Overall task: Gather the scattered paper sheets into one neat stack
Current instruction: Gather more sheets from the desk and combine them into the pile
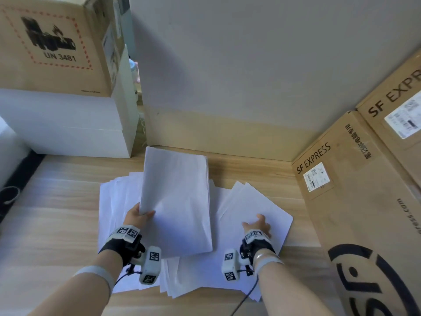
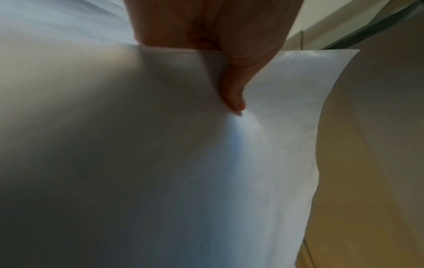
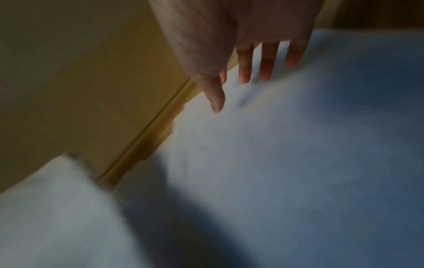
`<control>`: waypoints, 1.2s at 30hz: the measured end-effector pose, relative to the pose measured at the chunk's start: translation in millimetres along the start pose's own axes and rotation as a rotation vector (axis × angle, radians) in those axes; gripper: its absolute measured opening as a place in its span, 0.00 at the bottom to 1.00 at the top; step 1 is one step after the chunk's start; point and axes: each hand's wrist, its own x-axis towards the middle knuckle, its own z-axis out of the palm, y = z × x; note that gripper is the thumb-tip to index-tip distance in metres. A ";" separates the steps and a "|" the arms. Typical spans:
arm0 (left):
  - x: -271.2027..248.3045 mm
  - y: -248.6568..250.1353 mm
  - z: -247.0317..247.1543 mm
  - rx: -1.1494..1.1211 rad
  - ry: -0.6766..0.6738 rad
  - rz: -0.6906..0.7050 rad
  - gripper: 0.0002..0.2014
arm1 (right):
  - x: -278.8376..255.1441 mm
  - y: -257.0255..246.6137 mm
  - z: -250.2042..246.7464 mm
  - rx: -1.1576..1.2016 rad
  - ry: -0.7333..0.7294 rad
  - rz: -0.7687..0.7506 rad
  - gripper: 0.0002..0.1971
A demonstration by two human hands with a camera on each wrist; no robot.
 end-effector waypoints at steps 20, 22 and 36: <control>9.0 -37.5 -32.2 0.001 0.070 -0.093 0.18 | -6.4 19.4 -32.7 0.119 -0.046 0.120 0.36; 7.4 -38.0 -36.0 -0.036 0.086 -0.086 0.18 | -5.4 11.3 -28.4 0.046 -0.114 0.098 0.31; 10.7 -65.2 -44.8 -0.037 0.113 -0.134 0.19 | -19.6 2.0 20.4 0.027 -0.165 -0.077 0.31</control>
